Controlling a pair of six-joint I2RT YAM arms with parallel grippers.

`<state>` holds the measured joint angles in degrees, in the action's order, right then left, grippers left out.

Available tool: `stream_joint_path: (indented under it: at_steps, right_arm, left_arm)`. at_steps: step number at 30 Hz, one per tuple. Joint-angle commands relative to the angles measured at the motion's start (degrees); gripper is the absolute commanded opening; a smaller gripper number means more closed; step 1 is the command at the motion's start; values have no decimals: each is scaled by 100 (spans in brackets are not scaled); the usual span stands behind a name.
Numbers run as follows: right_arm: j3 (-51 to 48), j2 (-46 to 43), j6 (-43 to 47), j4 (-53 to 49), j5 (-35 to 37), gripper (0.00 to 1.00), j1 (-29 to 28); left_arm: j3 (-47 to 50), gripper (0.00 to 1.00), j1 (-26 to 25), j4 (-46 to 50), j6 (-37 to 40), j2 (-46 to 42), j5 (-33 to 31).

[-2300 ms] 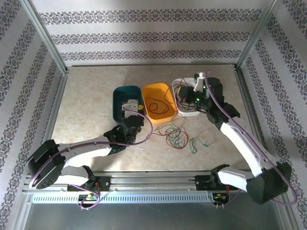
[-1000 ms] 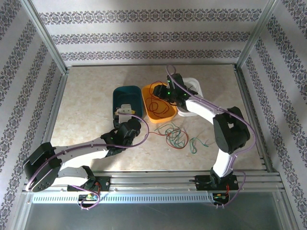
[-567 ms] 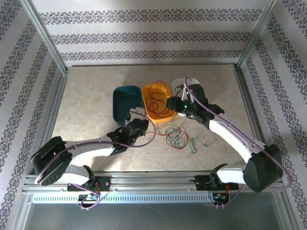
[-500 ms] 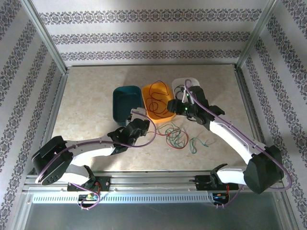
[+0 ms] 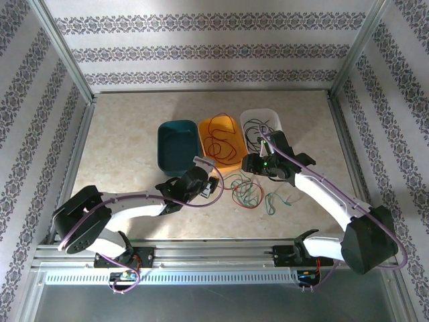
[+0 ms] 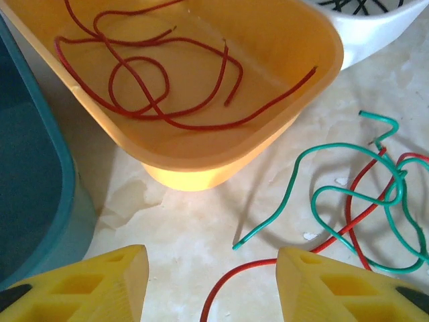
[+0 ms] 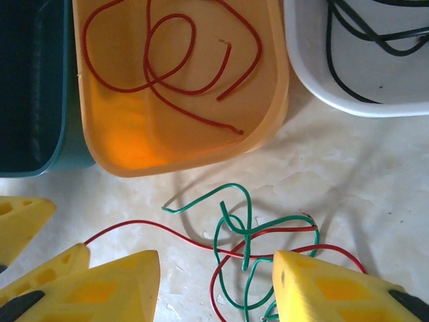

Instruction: Untangle the cables

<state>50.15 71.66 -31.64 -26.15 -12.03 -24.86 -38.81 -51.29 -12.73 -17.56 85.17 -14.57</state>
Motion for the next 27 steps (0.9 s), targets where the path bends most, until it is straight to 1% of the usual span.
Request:
stream_joint_path:
  at_steps: [1,5,8,9,11,13,15,16,18,20,25,27]
  right_arm:
    - [-22,-65,61,-30,-71,48,16]
    - [-58,-123,44,-30,-45,48,17]
    - [-84,-143,42,-14,-53,48,17]
    - [-97,-143,48,4,-81,46,17]
    - [-127,-145,54,39,-131,41,9]
    - [-161,-121,82,49,-149,35,8]
    - [-180,-108,92,10,-142,30,3]
    - [-205,-125,96,5,-142,27,15]
    - [-258,-197,72,-21,-102,27,24]
    - [-322,-293,69,-30,-46,27,42]
    - [-453,-366,116,-57,-80,27,122]
    - [-480,-293,151,-31,-185,31,107]
  left_arm:
    - [-100,52,13,165,-19,193,35]
    - [-149,52,9,427,-83,352,47]
    - [40,51,13,322,-189,327,-138]
    - [94,50,13,220,-216,326,-231]
    - [184,34,13,-89,-203,317,-357]
    - [249,15,13,-536,-166,308,-413]
    - [181,1,13,-700,-65,310,-344]
    - [83,0,13,-620,-4,303,-342]
    - [-51,0,13,-405,61,201,-361]
    - [-126,0,13,-256,139,-79,-344]
    - [-348,0,5,54,426,-1148,74]
    - [-476,0,5,174,582,-1454,332]
